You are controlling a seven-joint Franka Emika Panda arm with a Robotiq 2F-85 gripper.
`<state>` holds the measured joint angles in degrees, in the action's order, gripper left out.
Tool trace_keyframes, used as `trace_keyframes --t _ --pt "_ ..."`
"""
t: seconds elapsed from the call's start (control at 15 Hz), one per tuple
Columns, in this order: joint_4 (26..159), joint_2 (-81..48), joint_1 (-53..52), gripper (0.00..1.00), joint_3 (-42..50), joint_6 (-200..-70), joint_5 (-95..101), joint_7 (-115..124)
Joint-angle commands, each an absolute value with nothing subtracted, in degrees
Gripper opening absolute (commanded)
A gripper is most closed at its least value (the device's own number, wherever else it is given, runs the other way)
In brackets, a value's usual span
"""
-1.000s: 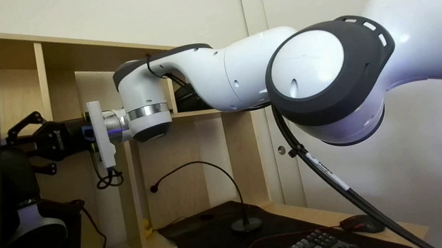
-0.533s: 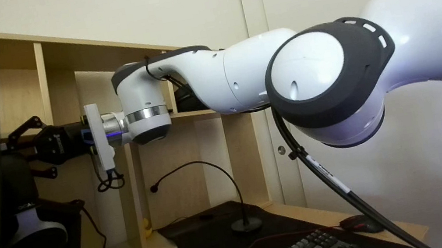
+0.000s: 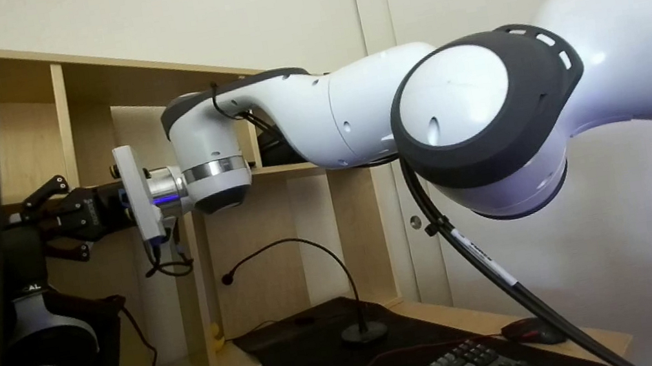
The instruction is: Hang the headphones on the back of the desktop
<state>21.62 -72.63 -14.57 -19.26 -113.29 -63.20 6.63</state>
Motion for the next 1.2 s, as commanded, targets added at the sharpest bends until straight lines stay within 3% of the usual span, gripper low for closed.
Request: trace_keyframes --t 0.0,0.13,0.2,0.27,0.33,0.8,0.87,1.0,1.13 --pt "21.1 -73.5 -14.7 0.04 -18.1 -116.6 -59.8 13.6" --pt "20.4 -74.3 -14.6 0.04 -18.9 -116.4 -59.0 13.8" --pt "20.2 -74.4 -14.6 0.17 -19.9 -115.4 -59.2 12.1" --pt "20.8 -74.4 -14.5 0.17 -19.9 -115.6 -59.1 11.9" --pt "20.7 -74.6 -14.5 0.04 -19.9 -115.6 -58.9 12.0" --pt "21.5 -75.5 -13.0 0.04 -19.9 -111.8 -58.5 18.9" --pt "21.5 -75.4 -12.9 0.42 -19.8 -111.3 -58.3 19.4" --pt "21.9 -74.4 -12.7 0.47 -19.6 -109.8 -57.8 19.4" --pt "23.4 -72.5 -12.2 0.62 -19.5 -109.1 -57.3 18.6"
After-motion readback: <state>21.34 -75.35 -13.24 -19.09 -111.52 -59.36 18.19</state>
